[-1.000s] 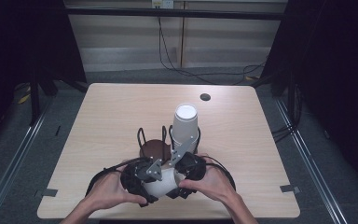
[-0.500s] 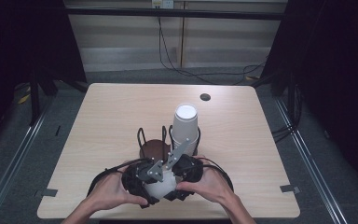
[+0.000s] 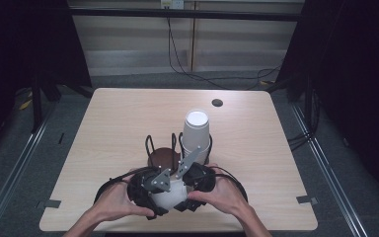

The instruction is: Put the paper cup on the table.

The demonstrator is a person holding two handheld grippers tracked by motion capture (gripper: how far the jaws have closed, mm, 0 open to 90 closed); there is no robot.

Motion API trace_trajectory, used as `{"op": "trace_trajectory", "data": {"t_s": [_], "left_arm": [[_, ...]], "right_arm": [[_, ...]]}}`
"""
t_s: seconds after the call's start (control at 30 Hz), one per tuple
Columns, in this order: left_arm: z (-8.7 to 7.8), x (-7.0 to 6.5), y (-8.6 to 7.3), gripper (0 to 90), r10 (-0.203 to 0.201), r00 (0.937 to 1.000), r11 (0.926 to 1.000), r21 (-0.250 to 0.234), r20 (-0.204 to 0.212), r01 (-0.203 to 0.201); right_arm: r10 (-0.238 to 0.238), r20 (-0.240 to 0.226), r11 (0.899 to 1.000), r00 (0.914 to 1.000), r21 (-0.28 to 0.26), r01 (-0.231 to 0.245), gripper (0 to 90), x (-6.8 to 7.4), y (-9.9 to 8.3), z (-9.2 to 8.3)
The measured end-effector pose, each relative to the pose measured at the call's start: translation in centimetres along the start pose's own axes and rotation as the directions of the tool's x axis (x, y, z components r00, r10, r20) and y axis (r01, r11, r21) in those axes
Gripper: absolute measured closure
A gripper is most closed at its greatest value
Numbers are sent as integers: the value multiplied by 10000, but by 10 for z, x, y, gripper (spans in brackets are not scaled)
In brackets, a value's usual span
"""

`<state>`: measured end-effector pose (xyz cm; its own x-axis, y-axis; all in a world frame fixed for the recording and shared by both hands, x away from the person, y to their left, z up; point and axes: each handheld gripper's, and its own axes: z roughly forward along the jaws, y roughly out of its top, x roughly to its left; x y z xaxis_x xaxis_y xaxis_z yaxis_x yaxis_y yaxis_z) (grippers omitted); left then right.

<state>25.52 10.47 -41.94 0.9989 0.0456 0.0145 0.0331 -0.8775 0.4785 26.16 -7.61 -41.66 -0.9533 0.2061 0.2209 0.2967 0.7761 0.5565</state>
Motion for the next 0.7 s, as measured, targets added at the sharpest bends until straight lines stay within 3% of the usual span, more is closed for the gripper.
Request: {"op": "trace_trajectory", "data": {"t_s": [0.33, 0.5, 0.7], "left_arm": [[-3, 1, -6, 149, 27, 10000, 9992, -401, -44, -29], [-5, 2, -9, 148, 377, 9991, 9964, -747, -193, -391], [-9, 6, -13, 146, 430, 9991, 9921, -1175, -51, -433]], "right_arm": [[87, 120, 10000, 9999, 17, -88, 249, 2, 2, 0], [24, 212, 9999, 9998, -121, -22, 250, 0, 1, -1], [154, 197, 9997, 9997, -202, -150, 250, 0, 0, -3]]}}
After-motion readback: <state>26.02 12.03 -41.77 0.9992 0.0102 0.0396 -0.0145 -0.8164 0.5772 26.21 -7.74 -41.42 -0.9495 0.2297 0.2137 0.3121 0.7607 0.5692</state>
